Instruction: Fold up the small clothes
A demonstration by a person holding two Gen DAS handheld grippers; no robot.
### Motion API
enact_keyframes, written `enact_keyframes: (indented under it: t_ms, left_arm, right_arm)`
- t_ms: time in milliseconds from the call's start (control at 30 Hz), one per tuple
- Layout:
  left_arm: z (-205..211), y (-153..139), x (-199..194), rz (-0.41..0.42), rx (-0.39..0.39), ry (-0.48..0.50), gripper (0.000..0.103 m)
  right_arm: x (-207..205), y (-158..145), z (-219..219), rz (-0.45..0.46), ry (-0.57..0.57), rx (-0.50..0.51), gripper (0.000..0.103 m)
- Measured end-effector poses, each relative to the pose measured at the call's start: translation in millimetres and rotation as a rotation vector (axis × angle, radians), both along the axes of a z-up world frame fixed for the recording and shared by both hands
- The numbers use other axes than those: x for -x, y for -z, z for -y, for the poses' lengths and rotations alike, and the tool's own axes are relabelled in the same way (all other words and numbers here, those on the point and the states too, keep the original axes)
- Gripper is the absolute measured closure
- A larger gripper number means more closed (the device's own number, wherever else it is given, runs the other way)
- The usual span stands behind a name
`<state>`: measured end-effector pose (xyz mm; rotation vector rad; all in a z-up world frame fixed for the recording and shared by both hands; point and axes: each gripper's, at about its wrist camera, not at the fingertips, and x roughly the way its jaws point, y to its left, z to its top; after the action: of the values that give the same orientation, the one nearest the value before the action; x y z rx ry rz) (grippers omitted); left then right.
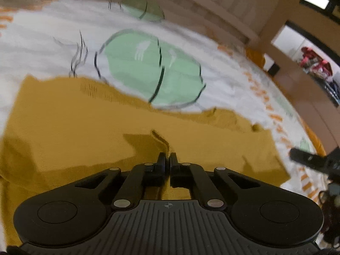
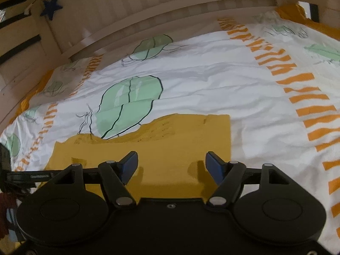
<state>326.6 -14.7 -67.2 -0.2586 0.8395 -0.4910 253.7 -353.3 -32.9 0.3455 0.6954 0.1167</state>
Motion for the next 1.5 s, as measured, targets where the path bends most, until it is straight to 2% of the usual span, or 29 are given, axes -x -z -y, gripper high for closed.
enact_keyframes:
  t_ms: [200,333,467,567,900,1133,1367,1500]
  left_arm:
    - [-7.5,-62.8,13.1,0.201,0.008,0.012,0.1]
    - [-27.0,-80.5,12.1,0.253,0.003,-0.038,0.1]
    - [-47.8,-76.6,0.9,0.223,-0.005,-0.12,0.1]
    - [-55.9,-69.6,-5.7,0.192,-0.042,-0.168,0.1]
    - [-73.2,-31.6,-22.0,0.047,-0.161,-0.216,0.1]
    - [-79.8,-12.2,-27.4,-0.008,-0.213,-0.242,0.099]
    - [-83.3,-15.5,-27.8,0.002,-0.197,-0.269,0.099]
    - [-87.9,-31.1,-27.5,0.021,-0.125,-0.27,0.099]
  right_arm:
    - [0.5,2.5,17.1,-0.003,0.08,-0.027,0.03]
    - [0.7,2.4,26.0,0.002,0.121,-0.025,0.029]
    - [-0.3,4.6,31.7,-0.01,0.144,-0.029,0.029]
    - [-2.0,7.8,32.5,-0.028,0.148,-0.027,0.029]
    - [-6.1,19.9,30.2,-0.089,0.127,-0.017,0.025]
    - [-6.2,21.5,30.4,-0.104,0.124,-0.018,0.025]
    - [-8.4,25.4,27.4,-0.121,0.113,-0.012,0.025]
    - [-9.4,25.8,26.4,-0.121,0.106,-0.003,0.025]
